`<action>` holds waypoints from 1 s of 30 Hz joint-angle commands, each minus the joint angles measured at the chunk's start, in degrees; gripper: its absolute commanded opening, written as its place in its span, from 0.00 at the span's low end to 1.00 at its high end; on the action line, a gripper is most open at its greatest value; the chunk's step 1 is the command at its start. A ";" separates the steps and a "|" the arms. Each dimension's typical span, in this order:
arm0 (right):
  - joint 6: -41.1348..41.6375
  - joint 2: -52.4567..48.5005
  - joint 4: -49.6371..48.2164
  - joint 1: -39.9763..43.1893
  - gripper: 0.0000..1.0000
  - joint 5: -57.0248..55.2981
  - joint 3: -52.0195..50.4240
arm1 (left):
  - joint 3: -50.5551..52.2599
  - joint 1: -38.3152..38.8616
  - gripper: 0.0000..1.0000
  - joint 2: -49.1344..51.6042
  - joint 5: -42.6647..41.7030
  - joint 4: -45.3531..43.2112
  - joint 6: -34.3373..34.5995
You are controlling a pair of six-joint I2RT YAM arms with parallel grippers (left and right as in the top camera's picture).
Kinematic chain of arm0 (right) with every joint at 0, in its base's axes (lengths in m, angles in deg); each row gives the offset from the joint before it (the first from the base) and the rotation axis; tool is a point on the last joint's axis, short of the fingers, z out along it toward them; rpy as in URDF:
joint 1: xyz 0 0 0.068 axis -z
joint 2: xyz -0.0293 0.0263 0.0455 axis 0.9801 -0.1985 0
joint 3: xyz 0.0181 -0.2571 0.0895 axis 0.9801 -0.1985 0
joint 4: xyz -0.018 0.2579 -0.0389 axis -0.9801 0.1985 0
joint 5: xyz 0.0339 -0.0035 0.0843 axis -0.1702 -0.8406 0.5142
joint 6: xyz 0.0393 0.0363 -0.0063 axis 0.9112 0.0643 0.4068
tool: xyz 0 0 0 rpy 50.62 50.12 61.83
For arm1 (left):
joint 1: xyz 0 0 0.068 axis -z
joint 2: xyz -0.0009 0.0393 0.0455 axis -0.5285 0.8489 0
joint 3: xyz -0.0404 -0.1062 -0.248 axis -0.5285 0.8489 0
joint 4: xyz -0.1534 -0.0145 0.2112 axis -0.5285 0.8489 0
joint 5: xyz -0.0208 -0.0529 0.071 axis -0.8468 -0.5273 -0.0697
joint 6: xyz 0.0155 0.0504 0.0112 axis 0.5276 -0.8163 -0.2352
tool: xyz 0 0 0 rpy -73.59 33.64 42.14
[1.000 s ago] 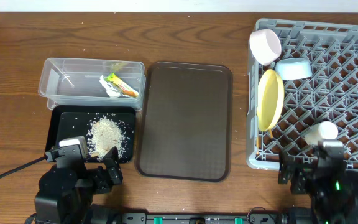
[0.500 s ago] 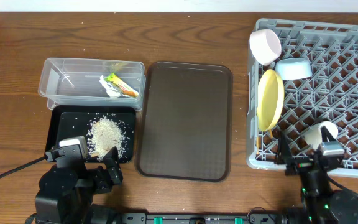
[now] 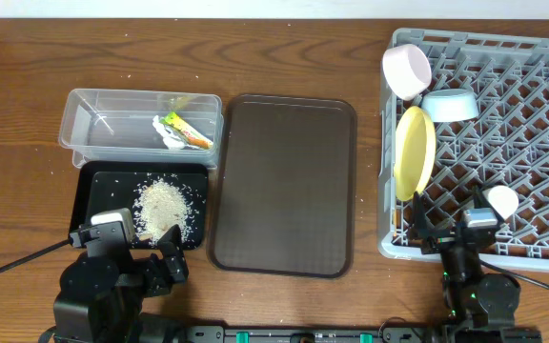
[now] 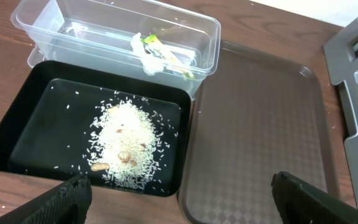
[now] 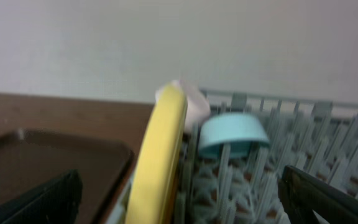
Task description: Sort waste into correct bins and load items into the dishwasher rack
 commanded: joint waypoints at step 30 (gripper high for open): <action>-0.90 0.35 2.89 -0.46 0.99 -0.76 -0.94 | 0.37 0.11 0.95 -0.09 0.70 0.15 0.26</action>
